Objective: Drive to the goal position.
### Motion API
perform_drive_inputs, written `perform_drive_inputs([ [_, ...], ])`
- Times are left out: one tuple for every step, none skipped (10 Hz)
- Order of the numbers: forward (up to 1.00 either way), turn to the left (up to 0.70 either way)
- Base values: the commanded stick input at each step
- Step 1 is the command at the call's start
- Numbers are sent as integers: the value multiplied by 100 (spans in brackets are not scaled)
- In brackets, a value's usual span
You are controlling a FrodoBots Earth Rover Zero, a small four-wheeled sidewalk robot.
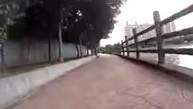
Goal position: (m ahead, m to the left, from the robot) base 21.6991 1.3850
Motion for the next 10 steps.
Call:
perform_drive_inputs([
  [100,0],
  [100,0],
  [100,0],
  [100,0],
  [100,0],
  [100,0],
  [100,0],
  [100,0],
  [100,0],
  [100,0],
])
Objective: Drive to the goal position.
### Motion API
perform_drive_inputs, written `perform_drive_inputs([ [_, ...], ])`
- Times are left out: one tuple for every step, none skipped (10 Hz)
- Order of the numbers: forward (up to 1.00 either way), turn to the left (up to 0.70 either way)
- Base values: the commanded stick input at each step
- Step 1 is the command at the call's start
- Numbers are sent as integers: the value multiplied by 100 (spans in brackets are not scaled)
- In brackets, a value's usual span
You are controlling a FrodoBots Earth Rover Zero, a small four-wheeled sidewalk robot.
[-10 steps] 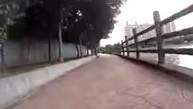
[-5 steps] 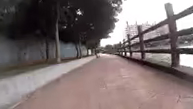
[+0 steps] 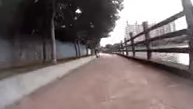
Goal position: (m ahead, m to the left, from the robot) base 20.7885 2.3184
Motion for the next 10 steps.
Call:
perform_drive_inputs([
  [100,0],
  [100,0],
  [100,-38],
  [100,-37],
  [100,-31],
  [100,-16],
  [100,-1],
  [100,0],
  [100,0],
  [100,0],
])
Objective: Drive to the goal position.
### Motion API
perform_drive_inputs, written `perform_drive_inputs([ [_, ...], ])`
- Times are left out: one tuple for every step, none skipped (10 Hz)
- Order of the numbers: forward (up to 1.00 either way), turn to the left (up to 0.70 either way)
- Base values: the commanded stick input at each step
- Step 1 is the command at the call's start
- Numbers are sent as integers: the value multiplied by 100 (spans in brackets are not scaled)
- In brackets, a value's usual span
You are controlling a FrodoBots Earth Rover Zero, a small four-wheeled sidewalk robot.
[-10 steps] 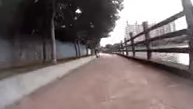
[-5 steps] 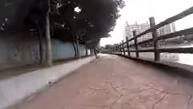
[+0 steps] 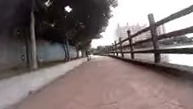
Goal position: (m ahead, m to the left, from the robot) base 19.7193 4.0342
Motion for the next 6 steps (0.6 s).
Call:
perform_drive_inputs([
  [100,0],
  [100,0],
  [100,0],
  [100,0],
  [100,0],
  [100,0],
])
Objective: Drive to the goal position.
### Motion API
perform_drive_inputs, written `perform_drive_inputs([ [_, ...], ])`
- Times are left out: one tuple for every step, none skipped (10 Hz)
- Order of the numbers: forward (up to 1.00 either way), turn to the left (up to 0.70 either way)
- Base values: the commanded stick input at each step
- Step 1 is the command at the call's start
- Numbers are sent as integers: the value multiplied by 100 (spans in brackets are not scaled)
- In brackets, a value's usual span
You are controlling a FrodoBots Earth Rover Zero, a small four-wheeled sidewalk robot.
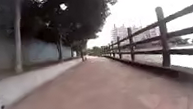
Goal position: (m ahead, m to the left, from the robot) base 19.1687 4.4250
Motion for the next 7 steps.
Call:
perform_drive_inputs([
  [100,0],
  [100,0],
  [100,0],
  [100,0],
  [100,0],
  [100,0],
  [100,0],
])
